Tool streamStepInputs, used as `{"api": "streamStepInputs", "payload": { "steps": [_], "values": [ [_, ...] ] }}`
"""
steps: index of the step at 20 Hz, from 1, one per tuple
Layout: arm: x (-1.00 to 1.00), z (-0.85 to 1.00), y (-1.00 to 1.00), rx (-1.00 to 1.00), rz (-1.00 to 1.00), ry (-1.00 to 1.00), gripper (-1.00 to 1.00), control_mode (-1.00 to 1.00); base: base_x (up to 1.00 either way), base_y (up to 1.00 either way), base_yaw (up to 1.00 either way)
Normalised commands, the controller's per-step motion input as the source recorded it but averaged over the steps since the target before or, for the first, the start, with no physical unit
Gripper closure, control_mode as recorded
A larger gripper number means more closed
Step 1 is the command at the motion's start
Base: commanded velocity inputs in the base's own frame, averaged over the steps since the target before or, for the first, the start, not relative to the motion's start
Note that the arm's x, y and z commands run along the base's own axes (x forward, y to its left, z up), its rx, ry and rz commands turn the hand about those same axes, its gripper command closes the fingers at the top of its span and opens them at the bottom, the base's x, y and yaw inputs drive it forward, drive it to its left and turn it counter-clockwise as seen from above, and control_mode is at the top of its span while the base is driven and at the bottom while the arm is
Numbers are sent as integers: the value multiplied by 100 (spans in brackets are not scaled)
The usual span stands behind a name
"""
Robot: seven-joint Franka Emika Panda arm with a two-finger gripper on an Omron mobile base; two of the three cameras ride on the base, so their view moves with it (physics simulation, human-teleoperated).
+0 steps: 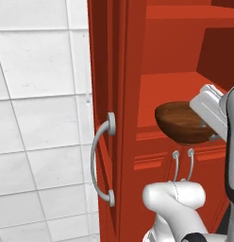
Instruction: Pick up the bowls from the cabinet and place each bowl in front of a stool on the dining counter.
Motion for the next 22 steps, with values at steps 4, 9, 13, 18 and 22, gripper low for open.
{"api": "streamStepInputs", "payload": {
  "steps": [4, 9, 13, 18, 22],
  "values": [
    [0, 6, 0, 0, 0, 1, 100, -100, 0, 0, 0],
    [-2, 0, 0, 0, 0, 0, 100, 100, -39, -1, 0],
    [0, 0, 0, 0, 0, 0, 100, 100, -100, -13, -9],
    [0, 0, 0, 0, 0, 0, 100, 100, -100, 0, -26],
    [0, 0, 0, 0, 0, 0, 100, 100, -100, 26, -54]
  ]
}}
